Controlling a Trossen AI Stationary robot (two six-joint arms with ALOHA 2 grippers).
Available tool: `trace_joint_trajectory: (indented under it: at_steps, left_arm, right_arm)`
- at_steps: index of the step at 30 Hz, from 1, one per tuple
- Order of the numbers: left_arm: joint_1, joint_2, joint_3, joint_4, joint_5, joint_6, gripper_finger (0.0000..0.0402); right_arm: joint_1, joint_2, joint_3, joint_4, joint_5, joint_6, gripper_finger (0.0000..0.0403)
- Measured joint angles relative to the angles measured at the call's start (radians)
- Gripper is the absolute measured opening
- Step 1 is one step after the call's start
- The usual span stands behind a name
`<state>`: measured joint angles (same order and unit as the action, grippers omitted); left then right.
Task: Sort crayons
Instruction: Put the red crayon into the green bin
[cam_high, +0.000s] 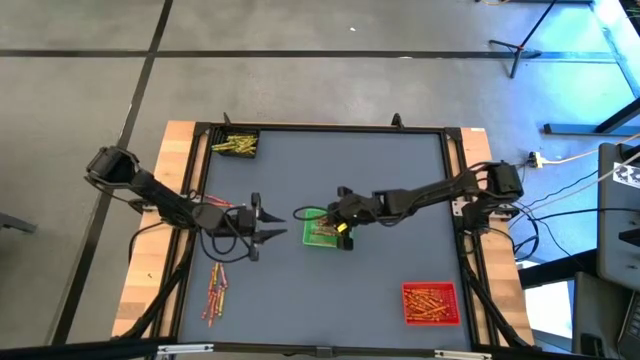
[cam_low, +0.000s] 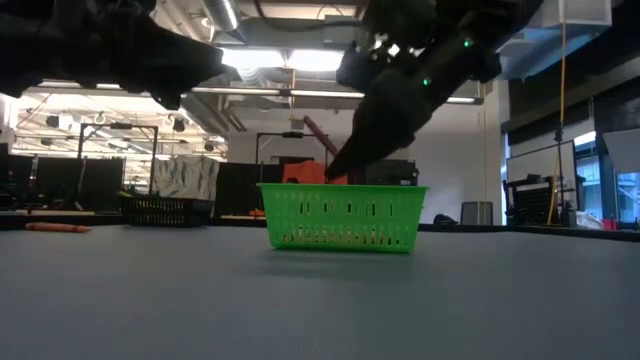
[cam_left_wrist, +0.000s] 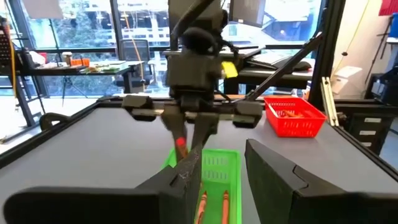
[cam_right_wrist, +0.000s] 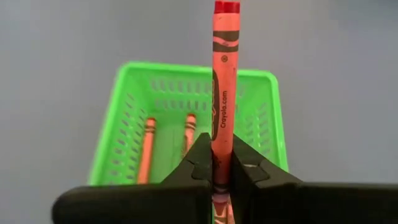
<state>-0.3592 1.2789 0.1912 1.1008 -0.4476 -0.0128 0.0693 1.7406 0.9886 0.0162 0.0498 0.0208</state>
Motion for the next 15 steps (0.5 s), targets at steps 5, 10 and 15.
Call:
trace_joint_trajectory:
  at_steps: [5, 10, 15]
  left_arm:
    - [-0.008, 0.001, -0.001, -0.012, 0.001, -0.005, 0.0108]
    - [-0.011, 0.001, -0.001, -0.013, 0.004, -0.023, 0.0108]
    - [-0.011, 0.001, -0.001, -0.015, 0.004, -0.03, 0.0108]
  right_arm:
    - [-0.007, 0.011, 0.001, -0.037, 0.009, 0.0, 0.0033]
    - [-0.005, 0.011, 0.001, -0.081, -0.014, 0.025, 0.005]
    - [-0.004, 0.014, 0.0, -0.072, -0.055, 0.055, 0.0054]
